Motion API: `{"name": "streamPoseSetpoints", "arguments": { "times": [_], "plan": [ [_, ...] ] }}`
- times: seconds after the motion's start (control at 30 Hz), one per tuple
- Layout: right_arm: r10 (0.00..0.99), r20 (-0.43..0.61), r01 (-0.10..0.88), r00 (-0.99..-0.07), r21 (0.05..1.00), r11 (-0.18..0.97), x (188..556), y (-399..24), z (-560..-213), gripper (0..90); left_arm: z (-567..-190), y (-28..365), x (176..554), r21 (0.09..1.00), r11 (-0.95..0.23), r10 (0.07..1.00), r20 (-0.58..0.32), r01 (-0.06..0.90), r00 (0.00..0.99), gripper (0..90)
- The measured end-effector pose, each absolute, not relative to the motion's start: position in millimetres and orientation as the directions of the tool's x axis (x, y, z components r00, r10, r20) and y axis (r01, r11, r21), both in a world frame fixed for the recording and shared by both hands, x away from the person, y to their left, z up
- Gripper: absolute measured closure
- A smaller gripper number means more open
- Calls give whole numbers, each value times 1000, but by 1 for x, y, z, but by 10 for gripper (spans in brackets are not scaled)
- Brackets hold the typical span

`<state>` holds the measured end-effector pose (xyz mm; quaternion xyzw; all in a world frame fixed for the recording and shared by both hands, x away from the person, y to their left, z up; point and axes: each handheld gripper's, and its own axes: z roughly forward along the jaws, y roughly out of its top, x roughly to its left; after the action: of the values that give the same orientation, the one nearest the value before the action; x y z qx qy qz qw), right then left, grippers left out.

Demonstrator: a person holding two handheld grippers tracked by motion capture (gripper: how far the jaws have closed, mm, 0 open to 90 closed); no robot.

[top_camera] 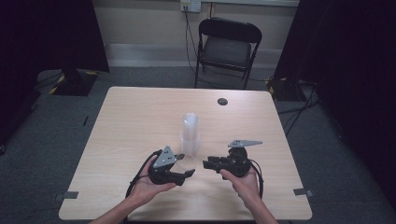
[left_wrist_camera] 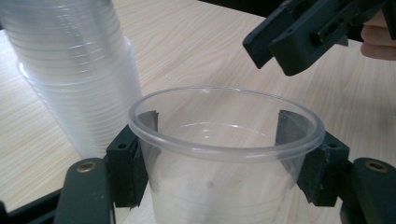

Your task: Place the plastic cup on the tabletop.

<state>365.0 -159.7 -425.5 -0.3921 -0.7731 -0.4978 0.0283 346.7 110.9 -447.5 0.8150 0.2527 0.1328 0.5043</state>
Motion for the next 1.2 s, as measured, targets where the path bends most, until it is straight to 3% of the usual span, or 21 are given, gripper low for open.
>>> {"name": "streamPoseSetpoints", "arguments": {
  "times": [0.77,1.2],
  "plan": [
    [682,356,599,-639,787,151,363,-188,-425,567,-439,137,358,906,-206,621,-171,370,765,310],
    [712,341,606,-614,781,148,365,-193,-429,517,-442,150,366,903,-223,705,-112,368,700,311]
  ]
}}
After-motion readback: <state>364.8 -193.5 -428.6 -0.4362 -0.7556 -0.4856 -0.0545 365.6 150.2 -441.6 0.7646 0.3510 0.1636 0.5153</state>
